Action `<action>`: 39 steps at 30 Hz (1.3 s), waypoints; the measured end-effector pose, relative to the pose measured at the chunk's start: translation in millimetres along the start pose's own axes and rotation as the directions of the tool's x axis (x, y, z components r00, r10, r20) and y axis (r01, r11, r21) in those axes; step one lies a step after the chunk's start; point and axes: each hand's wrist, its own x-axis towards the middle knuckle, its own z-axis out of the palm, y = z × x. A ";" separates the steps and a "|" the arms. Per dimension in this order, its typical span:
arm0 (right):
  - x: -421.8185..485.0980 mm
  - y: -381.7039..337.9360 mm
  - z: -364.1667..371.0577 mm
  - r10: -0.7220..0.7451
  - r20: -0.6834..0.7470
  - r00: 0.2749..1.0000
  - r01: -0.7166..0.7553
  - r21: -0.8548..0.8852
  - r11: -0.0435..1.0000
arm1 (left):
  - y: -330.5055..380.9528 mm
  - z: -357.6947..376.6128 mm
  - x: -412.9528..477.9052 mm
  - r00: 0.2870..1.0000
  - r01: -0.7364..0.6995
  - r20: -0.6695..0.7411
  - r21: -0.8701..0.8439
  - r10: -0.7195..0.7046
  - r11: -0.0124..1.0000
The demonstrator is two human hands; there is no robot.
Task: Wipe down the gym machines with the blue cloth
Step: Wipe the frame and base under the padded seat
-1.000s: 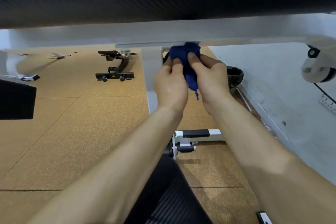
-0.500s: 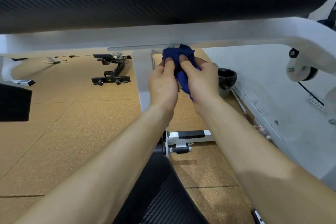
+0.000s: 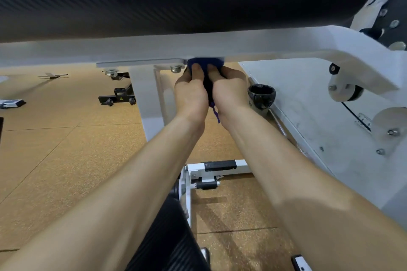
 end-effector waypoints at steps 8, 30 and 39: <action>21.4 -8.3 -89.9 -0.118 -0.276 0.954 0.124 0.005 0.992 | -24.4 72.0 -9.1 0.957 -0.023 0.288 0.153 -0.022 0.988; 54.0 -17.1 -173.2 0.010 -0.488 0.873 0.082 0.166 0.983 | -60.1 179.2 -19.0 0.942 -0.098 0.335 0.288 -0.004 0.953; 50.2 -5.9 -234.5 0.183 -0.606 0.774 0.094 0.395 0.914 | -82.2 224.2 -39.1 0.875 -0.199 0.483 0.417 -0.030 0.887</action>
